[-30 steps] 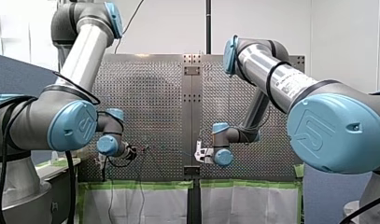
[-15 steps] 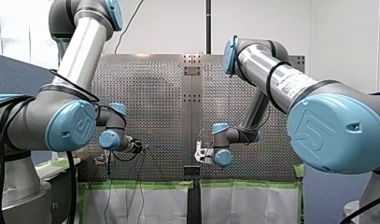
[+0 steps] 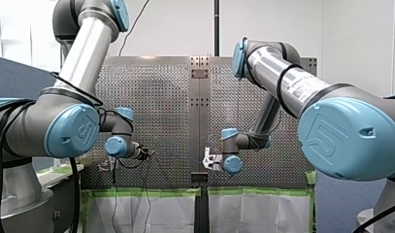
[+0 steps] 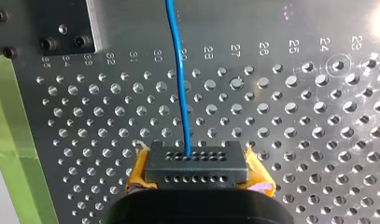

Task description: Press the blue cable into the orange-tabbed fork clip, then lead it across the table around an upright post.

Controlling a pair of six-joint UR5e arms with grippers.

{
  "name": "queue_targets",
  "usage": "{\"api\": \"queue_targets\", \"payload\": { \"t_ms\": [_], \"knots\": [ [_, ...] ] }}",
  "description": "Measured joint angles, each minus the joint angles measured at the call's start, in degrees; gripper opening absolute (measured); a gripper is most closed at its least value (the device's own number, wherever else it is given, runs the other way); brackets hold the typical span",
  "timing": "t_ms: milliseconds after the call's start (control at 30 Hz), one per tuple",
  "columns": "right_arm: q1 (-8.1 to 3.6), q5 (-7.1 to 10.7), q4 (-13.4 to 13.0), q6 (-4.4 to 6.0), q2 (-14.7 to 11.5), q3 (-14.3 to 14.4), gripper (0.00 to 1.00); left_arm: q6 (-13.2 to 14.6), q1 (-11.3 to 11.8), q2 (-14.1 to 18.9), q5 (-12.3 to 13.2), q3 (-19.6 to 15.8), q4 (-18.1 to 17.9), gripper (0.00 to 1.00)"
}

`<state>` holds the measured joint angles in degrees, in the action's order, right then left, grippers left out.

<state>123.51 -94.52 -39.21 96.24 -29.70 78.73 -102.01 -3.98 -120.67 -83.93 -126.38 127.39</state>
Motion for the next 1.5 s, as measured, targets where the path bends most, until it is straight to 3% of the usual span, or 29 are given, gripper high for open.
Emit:
{"api": "queue_targets", "payload": {
  "t_ms": [267,600,1067,1500],
  "knots": [
    [0.11,0.08,0.02,-0.06,0.02,0.0,0.0,-2.31,-0.22,-3.36,-0.7,0.01,-3.26,1.0],
    [0.2,0.12,0.11,0.01,0.07,-0.01,0.0,-2.11,-0.42,-5.11,-0.9,0.03,-7.55,1.0],
    [0.1,0.28,0.18,0.02,0.11,-0.01,0.0,-1.15,-0.44,-5.13,-2.75,0.01,-5.23,1.0],
    [0.27,0.29,0.26,0.02,0.15,-0.01,0.0,-0.66,-0.52,-5.13,-2.99,0.01,-4.48,1.0]
  ]
}}
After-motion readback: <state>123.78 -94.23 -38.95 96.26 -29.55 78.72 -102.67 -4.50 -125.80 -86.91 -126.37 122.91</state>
